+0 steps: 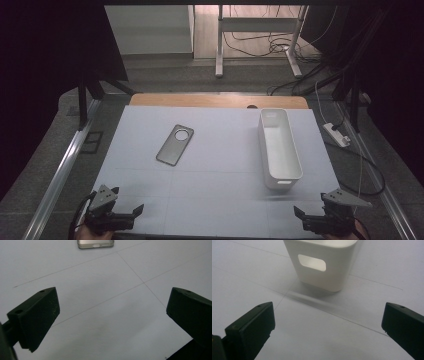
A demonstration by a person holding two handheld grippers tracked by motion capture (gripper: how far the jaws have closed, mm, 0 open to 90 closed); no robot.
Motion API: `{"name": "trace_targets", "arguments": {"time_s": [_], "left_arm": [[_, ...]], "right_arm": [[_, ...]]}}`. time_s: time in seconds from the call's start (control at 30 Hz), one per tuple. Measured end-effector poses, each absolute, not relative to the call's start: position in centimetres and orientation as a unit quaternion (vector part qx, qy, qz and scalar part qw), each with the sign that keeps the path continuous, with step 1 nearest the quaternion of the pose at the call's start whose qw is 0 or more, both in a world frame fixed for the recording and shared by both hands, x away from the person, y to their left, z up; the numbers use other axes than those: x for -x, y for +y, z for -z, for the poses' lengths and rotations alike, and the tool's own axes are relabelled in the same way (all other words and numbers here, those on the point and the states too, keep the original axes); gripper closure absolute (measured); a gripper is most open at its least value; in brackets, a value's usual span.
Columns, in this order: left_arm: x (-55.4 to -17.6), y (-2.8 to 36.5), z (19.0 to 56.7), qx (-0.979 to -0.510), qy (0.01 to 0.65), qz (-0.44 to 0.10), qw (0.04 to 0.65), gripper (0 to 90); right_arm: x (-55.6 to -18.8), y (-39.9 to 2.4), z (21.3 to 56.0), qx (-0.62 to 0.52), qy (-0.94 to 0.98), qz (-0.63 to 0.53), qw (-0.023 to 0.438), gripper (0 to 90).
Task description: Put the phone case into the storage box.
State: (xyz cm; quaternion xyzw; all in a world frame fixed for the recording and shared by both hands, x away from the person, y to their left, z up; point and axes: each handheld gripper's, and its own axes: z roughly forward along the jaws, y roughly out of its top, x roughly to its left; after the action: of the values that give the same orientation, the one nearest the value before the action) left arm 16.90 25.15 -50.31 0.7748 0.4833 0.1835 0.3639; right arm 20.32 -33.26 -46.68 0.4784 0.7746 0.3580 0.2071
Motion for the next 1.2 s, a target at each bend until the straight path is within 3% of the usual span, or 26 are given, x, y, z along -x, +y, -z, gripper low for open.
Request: {"name": "trace_targets", "arguments": {"time_s": [1.2], "left_arm": [[-17.73, 25.80, 49.83, -0.765, 0.481, -0.164, 0.396, 0.0]], "right_arm": [[-20.41, -32.97, 46.72, -0.473, 0.780, -0.351, 0.210, 0.0]]}}
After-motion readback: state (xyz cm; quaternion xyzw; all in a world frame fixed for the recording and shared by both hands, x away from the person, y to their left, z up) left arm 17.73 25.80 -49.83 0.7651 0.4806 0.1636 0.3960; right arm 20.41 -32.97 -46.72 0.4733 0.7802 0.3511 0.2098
